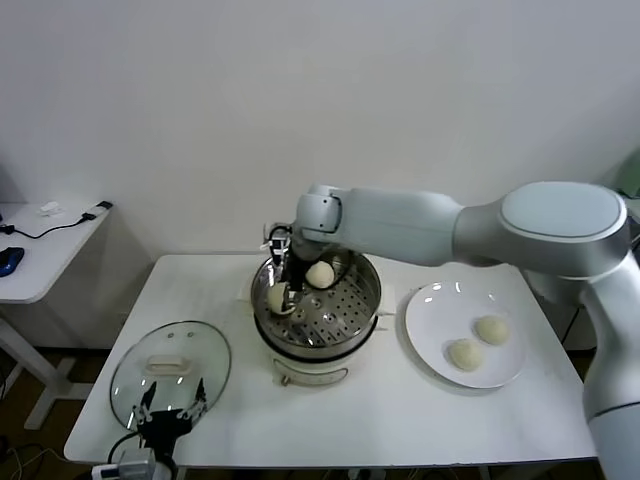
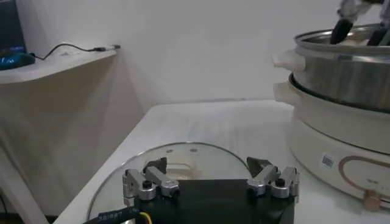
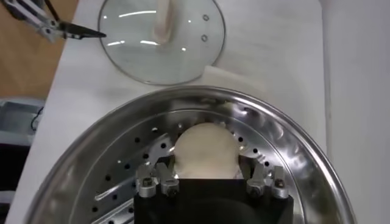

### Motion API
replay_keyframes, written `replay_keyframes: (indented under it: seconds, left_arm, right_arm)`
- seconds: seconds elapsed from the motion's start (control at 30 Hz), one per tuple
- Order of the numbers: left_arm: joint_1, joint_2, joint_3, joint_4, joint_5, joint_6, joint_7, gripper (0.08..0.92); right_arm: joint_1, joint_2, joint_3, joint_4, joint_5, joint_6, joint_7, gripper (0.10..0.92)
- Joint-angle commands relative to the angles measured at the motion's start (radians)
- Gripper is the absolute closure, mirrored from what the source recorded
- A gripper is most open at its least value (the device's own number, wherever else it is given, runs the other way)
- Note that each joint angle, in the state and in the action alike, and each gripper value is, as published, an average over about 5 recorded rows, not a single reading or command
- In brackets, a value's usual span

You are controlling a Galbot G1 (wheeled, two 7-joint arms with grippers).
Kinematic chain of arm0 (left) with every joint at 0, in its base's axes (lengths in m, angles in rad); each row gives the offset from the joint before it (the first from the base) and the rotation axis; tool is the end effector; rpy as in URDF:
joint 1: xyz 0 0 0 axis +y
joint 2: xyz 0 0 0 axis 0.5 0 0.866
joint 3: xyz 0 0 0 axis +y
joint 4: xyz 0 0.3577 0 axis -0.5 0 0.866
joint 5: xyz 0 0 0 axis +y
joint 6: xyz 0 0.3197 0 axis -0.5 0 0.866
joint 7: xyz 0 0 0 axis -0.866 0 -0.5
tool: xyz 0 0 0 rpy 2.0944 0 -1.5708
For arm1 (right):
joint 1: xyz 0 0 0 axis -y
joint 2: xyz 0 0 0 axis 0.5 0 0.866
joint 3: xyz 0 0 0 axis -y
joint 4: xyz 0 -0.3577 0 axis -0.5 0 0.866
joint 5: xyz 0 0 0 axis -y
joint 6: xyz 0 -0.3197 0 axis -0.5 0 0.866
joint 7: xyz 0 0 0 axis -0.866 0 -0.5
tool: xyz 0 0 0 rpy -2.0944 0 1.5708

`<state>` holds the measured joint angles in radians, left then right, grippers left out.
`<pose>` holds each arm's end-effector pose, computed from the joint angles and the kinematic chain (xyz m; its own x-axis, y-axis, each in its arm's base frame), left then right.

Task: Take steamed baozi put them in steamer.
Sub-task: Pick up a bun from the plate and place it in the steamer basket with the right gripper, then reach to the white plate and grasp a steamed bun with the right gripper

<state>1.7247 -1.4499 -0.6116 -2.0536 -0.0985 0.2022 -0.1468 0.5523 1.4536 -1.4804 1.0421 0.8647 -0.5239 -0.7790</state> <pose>0.0914 0.0500 -0.3363 -0.9129 -0.1765 0.3681 -0.1468 0.9833 0.1075 0.5478 0.1882 -0.1002 -0.1125 -0.3090 0.9444 -0.9849 -0.0910 -0.1471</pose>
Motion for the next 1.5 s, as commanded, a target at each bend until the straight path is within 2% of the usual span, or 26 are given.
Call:
replay_keyframes:
  seconds: [0.03, 0.13, 0.27, 0.57, 0.73, 0.9, 1.17, 1.5]
  left_arm:
    - [0.002, 0.0, -0.001, -0.002, 0.0, 0.003, 0.001, 0.177]
    - [0.006, 0.0, -0.002, -0.006, 0.0, 0.003, 0.001, 0.177]
    - [0.012, -0.001, -0.003, -0.009, 0.002, 0.002, 0.0, 0.177]
    - [0.021, -0.003, -0.005, -0.02, 0.007, 0.001, 0.001, 0.177]
    - [0.021, -0.001, -0.007, -0.022, 0.008, 0.0, 0.001, 0.177]
    - [0.021, -0.004, -0.01, -0.018, 0.008, -0.004, 0.002, 0.177]
    - [0.025, -0.007, -0.014, -0.016, 0.01, -0.004, 0.006, 0.177]
    - [0.019, -0.013, -0.014, 0.001, 0.023, 0.001, 0.02, 0.177]
  right_arm:
    - [-0.042, 0.031, 0.015, -0.047, -0.032, 0.005, -0.007, 0.278]
    - [0.003, -0.009, 0.018, -0.003, -0.05, 0.036, -0.042, 0.222]
    - [0.135, -0.115, 0.006, 0.068, -0.109, 0.136, -0.152, 0.204]
    - [0.419, -0.545, -0.126, 0.187, -0.19, 0.314, -0.376, 0.203]
    - [0.446, -0.767, -0.275, 0.295, -0.284, 0.341, -0.391, 0.203]
    - [0.283, -0.924, -0.244, 0.376, -0.407, 0.31, -0.335, 0.203]
    - [-0.074, -0.99, 0.001, 0.352, -0.543, 0.257, -0.276, 0.203]
    - [-0.368, -0.922, 0.246, 0.224, -0.627, 0.235, -0.23, 0.203]
